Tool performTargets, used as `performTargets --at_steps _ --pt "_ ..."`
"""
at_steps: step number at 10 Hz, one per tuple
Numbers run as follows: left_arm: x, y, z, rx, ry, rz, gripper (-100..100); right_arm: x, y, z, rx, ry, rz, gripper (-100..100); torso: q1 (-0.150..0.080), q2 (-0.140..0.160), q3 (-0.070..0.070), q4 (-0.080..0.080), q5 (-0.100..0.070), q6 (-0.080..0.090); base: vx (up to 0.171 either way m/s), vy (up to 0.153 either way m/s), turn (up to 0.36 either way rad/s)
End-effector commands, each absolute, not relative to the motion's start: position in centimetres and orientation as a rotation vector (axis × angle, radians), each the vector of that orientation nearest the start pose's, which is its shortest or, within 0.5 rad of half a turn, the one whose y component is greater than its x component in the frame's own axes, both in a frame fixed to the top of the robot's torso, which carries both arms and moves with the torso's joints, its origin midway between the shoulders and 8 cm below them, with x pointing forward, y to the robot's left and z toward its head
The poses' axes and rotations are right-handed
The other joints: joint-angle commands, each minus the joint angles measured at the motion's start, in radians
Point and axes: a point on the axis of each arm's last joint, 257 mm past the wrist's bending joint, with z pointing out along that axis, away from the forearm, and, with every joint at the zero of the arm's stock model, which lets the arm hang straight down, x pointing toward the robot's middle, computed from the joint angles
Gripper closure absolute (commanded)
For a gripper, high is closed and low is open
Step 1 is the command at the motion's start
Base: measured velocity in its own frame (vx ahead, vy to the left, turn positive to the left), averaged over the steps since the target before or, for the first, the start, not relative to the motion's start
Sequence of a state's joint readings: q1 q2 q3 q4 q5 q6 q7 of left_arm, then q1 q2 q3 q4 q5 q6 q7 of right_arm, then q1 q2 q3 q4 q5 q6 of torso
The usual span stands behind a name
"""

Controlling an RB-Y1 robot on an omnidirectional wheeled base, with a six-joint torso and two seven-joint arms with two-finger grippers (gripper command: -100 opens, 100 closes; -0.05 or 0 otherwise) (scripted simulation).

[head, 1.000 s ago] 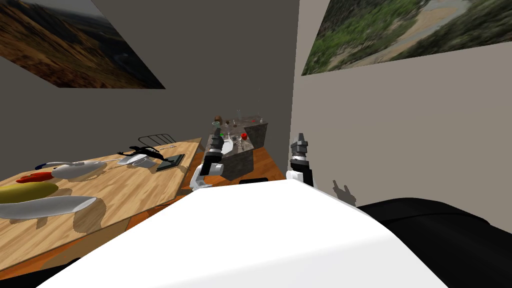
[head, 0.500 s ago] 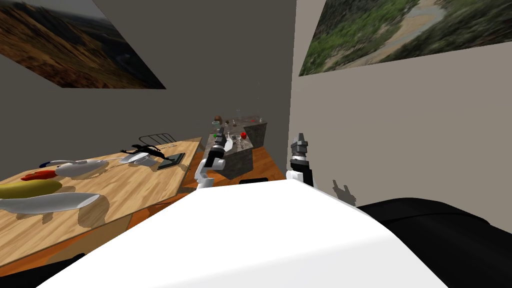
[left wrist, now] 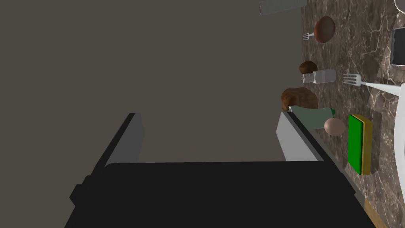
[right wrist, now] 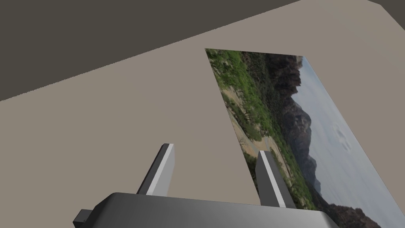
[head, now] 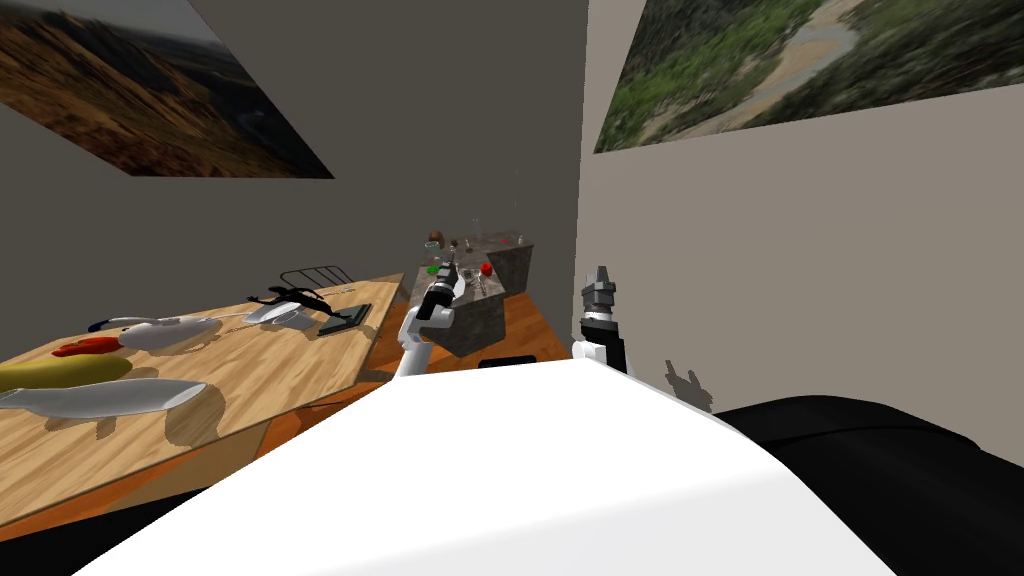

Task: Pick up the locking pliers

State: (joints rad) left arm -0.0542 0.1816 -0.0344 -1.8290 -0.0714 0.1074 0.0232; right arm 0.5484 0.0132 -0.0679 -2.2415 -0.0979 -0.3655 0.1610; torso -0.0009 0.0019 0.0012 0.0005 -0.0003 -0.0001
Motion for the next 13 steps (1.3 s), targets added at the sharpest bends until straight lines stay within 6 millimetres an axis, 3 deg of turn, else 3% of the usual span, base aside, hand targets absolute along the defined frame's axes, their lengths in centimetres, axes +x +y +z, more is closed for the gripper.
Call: performTargets --at_steps 1,7,13 --pt "56.6 22.9 -10.5 -0.924 1.226 -1.163 -100 35.7 -32.7 -3.6 0.825 0.734 1.08 0 0.0 0.0 0.0 0.0 0.0 0.0 -0.036 -0.014 0.001" --pt "61.1 22.5 -13.1 -1.088 1.325 -1.138 -100 35.7 -32.7 -3.6 0.825 0.734 1.08 0 0.0 -0.001 -0.001 0.0 0.0 0.0 -0.022 -0.009 0.005" --pt "64.0 22.1 -16.3 -1.245 1.422 -1.086 -100 35.7 -32.7 -3.6 0.825 0.734 1.08 0 0.001 -0.003 -0.002 -0.001 0.0 0.0 -0.001 -0.001 0.008"
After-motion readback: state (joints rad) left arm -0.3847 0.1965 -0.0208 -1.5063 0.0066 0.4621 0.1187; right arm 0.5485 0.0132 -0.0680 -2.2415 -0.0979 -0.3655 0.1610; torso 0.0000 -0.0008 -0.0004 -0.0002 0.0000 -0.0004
